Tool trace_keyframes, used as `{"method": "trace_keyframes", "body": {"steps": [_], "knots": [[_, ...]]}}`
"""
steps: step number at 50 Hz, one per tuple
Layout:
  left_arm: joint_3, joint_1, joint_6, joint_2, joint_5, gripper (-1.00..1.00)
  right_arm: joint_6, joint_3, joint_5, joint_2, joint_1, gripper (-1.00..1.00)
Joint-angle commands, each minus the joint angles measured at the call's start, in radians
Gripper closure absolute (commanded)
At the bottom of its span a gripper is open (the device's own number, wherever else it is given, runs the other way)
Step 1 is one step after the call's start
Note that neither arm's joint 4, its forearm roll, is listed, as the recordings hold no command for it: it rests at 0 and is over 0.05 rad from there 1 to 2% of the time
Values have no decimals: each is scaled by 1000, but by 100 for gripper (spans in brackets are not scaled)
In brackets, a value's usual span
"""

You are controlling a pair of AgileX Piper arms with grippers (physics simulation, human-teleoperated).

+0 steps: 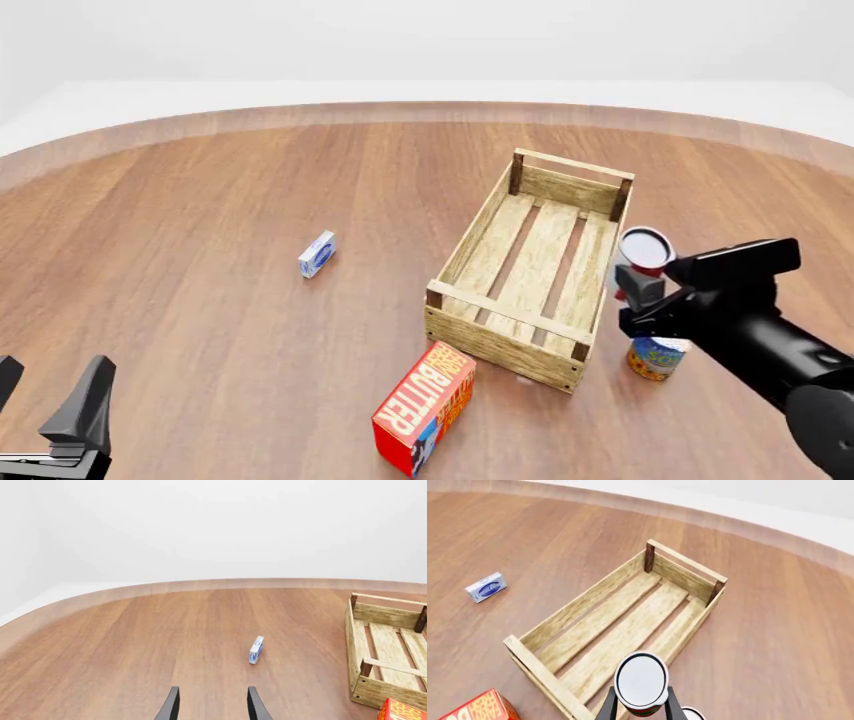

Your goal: Pick up the tomato sauce, and put it in the wooden tray.

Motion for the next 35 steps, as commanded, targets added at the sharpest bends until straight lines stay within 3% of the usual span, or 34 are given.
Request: {"method": "trace_keyframes", "body": {"steps": [1,35], "knots": [[0,0,0,0,0,-100,7,-32,-21,43,7,100],[0,0,0,0,0,-100,1,-103,-119,209,26,100]]}}
